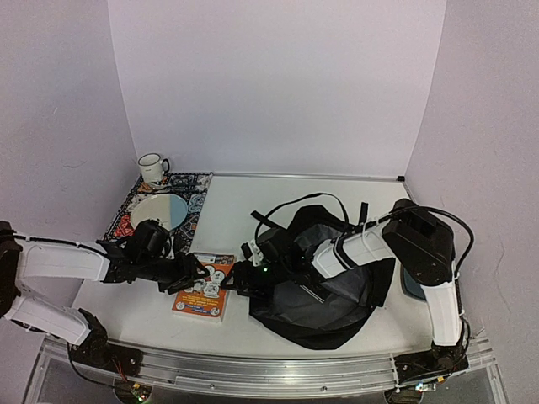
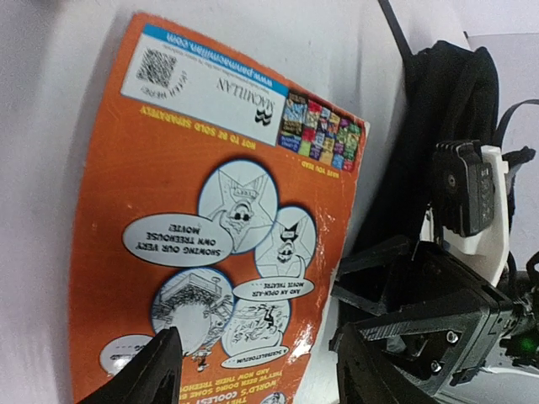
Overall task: Pack the student bag
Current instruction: Adjust the book at the center of the board.
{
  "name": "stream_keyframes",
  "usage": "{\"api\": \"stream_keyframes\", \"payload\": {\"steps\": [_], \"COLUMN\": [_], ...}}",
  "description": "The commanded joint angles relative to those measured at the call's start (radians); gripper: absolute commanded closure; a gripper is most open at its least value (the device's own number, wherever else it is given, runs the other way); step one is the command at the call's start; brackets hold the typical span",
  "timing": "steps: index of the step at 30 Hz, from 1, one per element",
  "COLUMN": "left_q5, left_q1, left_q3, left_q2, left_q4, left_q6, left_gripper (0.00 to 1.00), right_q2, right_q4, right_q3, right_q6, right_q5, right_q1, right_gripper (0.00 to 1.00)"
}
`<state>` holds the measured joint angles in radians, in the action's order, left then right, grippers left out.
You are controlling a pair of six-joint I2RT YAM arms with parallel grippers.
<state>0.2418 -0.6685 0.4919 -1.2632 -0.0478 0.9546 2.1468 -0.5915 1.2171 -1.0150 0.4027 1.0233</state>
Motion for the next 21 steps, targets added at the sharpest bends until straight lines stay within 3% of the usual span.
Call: {"api": "stream_keyframes", "payload": {"steps": [1, 14, 21], "left_q5": [-0.185, -0.184, 0.032], "left_q1": [0.006, 0.010, 0.010], "left_q3": [0.108, 0.074, -0.004], "left_q2": [0.053, -0.080, -0.117], "left_q4": [-0.269, -0.296, -0.101], "left_q6": [-0.103, -0.132, -0.068], "left_gripper": [0.36, 0.37, 0.38], "right_q2": [-0.007, 0.023, 0.046], "right_q4": [0.075, 0.087, 0.090], "right_q3": [0.018, 0.045, 0.054], "right_q6": [0.020, 0.010, -0.002], "right_q5": [-0.020, 0.007, 0.024], "right_q1": [-0.001, 0.000, 0.000], "right_gripper": [0.34, 0.32, 0.31]}}
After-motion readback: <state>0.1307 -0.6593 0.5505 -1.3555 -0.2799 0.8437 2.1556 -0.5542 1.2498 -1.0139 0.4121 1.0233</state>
